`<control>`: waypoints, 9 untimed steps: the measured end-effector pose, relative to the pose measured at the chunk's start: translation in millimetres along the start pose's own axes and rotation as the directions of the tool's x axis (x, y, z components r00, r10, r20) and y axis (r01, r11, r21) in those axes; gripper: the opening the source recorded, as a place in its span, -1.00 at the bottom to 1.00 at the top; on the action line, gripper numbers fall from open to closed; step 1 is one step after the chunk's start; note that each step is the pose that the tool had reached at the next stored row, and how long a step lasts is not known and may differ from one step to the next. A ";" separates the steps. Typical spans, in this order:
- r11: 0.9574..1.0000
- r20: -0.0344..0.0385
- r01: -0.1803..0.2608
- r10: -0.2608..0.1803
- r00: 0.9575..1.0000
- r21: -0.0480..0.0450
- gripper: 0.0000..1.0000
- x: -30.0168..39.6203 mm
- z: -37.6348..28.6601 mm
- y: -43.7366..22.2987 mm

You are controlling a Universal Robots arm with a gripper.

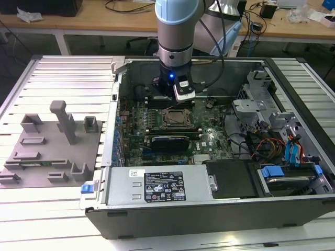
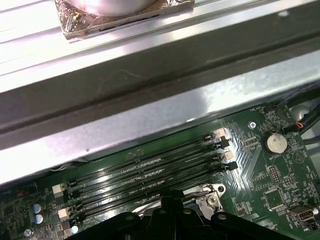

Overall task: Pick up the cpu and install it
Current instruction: 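Install the first cpu locking lever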

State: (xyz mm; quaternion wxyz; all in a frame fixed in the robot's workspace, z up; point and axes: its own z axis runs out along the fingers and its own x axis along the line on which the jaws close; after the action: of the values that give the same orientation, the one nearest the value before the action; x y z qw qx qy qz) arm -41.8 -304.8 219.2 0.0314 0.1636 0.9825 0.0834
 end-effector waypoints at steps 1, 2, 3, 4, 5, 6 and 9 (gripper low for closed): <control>1.000 0.000 0.000 0.000 1.000 0.000 -0.79 0.0 0.0 0.0; 1.000 0.000 -0.001 0.001 1.000 0.000 -0.79 0.1 0.0 0.0; 1.000 0.000 -0.002 0.002 1.000 0.000 -0.79 0.1 0.2 0.2; 1.000 0.001 -0.005 0.005 1.000 0.000 -0.79 0.3 0.4 0.7; 1.000 0.002 -0.011 0.011 1.000 0.000 -0.79 0.6 0.6 1.5; 1.000 0.003 -0.015 0.015 1.000 0.000 -0.79 0.8 0.9 2.0; 0.999 0.006 -0.033 0.033 0.999 0.001 -0.79 1.9 2.0 5.1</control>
State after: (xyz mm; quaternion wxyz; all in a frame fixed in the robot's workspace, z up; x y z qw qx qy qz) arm -41.8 -299.2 218.0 0.0328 0.1802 0.9796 0.0829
